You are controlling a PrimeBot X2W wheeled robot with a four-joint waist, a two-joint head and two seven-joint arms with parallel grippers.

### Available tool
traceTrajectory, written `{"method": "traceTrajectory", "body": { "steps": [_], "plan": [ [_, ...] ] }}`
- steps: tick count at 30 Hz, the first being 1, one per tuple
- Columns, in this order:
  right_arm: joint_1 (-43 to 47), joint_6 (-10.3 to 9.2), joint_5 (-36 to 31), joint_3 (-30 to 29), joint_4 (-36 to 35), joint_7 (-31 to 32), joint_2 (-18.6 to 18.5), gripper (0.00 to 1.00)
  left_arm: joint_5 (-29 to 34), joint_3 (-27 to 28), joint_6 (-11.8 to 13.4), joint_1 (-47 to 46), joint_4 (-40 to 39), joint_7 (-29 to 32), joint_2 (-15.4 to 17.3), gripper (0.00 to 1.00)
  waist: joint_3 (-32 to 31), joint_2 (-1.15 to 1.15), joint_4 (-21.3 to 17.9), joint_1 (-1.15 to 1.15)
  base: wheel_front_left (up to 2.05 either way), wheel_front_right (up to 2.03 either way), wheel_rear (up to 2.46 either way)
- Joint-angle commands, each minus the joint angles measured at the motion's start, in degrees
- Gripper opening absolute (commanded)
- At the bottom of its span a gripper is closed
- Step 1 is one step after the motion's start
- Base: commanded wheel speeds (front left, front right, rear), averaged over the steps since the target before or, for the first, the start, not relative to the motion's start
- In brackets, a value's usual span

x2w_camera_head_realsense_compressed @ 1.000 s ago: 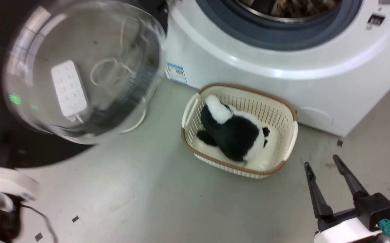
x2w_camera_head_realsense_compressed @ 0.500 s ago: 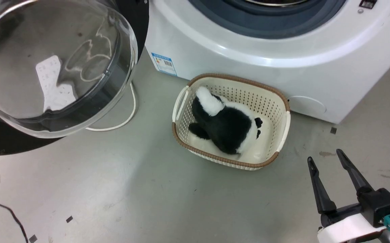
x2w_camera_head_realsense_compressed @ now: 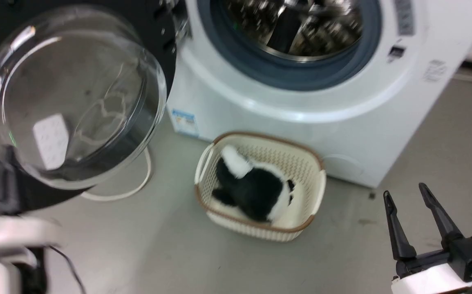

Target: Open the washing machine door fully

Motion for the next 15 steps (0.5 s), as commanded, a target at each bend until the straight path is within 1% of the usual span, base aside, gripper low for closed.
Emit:
{"method": "traceTrajectory", "body": {
  "steps": [1,3,4,5,6,10,15],
  "plan": [
    [0.7,0.05,0.2,-0.2,-0.1,-0.4,0.3,1.00,0.9,-0.4,-0.1,2.4,-2.6,-0.3,-2.0,0.00,-3.7,0.00,-3.1,0.01,0.00,0.00,0.00],
    [1.3,0.05,0.5,-0.3,-0.4,-0.5,0.3,1.00,1.9,-1.7,-0.3,5.2,-6.2,-0.3,-5.2,0.00,-5.2,0.00,-4.5,0.01,0.00,0.00,0.00],
    [1.6,0.05,0.9,-0.3,-0.6,-0.6,0.3,1.00,2.2,-2.5,-0.3,6.5,-7.2,-0.3,-6.6,0.20,-5.8,0.00,-5.2,0.01,0.00,0.00,0.00],
    [1.9,0.05,1.3,-0.3,-0.6,-0.6,0.3,1.00,2.6,-3.4,-0.3,7.6,-7.9,-0.3,-8.0,0.68,-6.4,0.00,-5.8,0.01,0.00,0.00,0.00],
    [2.3,0.05,1.5,-0.2,-0.6,-0.7,0.3,1.00,3.0,-4.4,-0.3,8.5,-8.3,-0.3,-9.1,1.00,-6.9,0.00,-6.4,0.01,0.00,0.00,0.00],
    [3.8,0.05,1.3,0.4,-0.5,-0.7,0.3,1.00,5.4,-8.2,0.2,11.0,-8.2,-0.3,-11.4,1.00,-8.4,0.00,-8.3,0.01,0.00,0.00,0.00],
    [4.7,0.05,1.7,1.3,-0.7,-0.8,0.3,1.00,7.7,-12.3,1.1,13.7,-8.3,-0.3,-12.9,1.00,-8.8,0.00,-10.7,0.01,0.00,0.00,0.00]
  ]
}}
